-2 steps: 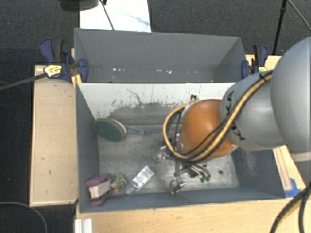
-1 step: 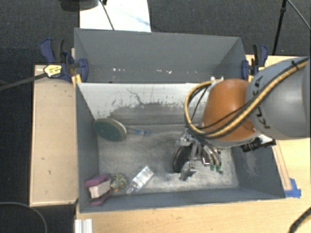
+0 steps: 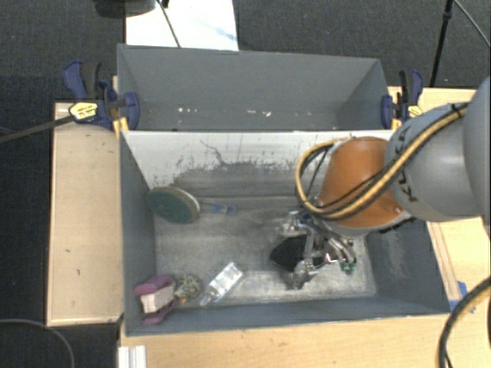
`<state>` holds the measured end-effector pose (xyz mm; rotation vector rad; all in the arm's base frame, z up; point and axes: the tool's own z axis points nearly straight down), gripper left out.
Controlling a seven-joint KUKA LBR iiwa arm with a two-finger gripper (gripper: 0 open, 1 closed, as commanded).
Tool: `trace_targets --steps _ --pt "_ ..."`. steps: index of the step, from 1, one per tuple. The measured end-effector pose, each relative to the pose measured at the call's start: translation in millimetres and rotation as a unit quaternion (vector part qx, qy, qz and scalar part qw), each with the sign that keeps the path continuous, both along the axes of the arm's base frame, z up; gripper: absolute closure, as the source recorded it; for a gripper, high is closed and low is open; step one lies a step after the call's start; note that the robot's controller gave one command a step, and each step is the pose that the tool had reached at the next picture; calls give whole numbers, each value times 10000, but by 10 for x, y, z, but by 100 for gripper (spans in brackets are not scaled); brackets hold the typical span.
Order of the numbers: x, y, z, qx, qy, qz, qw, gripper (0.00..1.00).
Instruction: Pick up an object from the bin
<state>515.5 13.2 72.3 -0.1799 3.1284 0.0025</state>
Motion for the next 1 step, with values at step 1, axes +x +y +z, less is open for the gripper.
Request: trace_targets --steps 1 --pt "12 9 16 4 -21 4 10000 100"
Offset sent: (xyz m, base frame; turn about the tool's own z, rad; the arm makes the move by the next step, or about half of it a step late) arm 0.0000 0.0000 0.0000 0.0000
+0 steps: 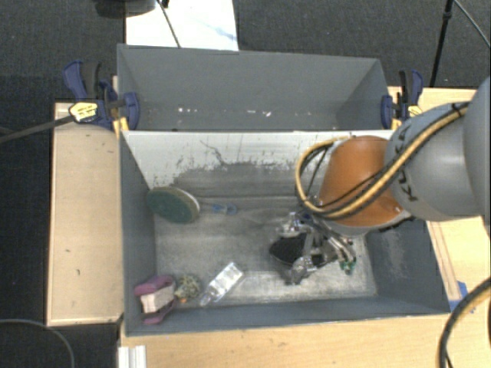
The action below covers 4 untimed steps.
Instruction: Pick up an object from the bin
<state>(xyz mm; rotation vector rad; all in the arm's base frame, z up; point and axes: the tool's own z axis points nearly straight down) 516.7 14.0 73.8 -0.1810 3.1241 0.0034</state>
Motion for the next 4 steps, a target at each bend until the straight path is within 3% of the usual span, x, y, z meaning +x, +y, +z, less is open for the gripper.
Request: trace_targets --steps 1,2,3,4 --pt "61 -27 1350 -12 8 -38 10000 100" --pt "221 114 669 -14 74 861 9963 100" --pt "193 98 1561 -21 9 843 9964 100" --pt "118 207 1329 -13 65 615 9981 100"
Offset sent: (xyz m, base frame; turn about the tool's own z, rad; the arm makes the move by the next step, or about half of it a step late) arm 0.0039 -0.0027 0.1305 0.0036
